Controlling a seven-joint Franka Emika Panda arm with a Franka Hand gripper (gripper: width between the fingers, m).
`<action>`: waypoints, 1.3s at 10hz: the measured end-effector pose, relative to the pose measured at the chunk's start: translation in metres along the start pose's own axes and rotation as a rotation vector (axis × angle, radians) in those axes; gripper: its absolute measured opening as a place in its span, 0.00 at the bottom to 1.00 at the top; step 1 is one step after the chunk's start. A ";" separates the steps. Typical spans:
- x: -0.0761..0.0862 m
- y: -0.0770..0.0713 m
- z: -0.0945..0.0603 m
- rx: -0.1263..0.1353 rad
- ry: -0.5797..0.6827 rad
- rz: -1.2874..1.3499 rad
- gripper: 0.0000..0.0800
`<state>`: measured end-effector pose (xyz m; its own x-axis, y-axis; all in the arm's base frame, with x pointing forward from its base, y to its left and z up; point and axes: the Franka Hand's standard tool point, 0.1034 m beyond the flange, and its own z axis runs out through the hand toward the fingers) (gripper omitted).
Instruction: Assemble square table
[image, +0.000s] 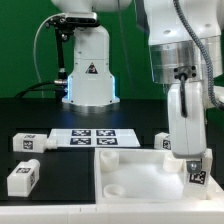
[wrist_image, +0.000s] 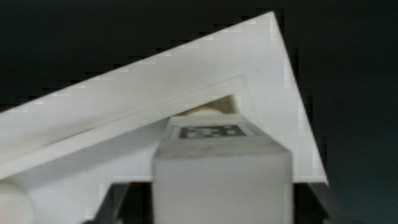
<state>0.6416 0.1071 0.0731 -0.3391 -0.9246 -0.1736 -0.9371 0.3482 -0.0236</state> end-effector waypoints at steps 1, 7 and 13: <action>0.000 0.001 0.001 -0.002 0.001 -0.002 0.46; -0.010 -0.005 -0.041 0.033 -0.032 -0.091 0.81; -0.010 -0.004 -0.040 0.031 -0.030 -0.122 0.81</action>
Offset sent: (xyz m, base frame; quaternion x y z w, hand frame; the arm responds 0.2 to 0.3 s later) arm -0.0073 -0.0055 0.0617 -0.0027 -0.0246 -0.0488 0.9985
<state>0.6456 0.1087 0.1142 -0.2200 -0.9554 -0.1971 -0.9680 0.2388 -0.0770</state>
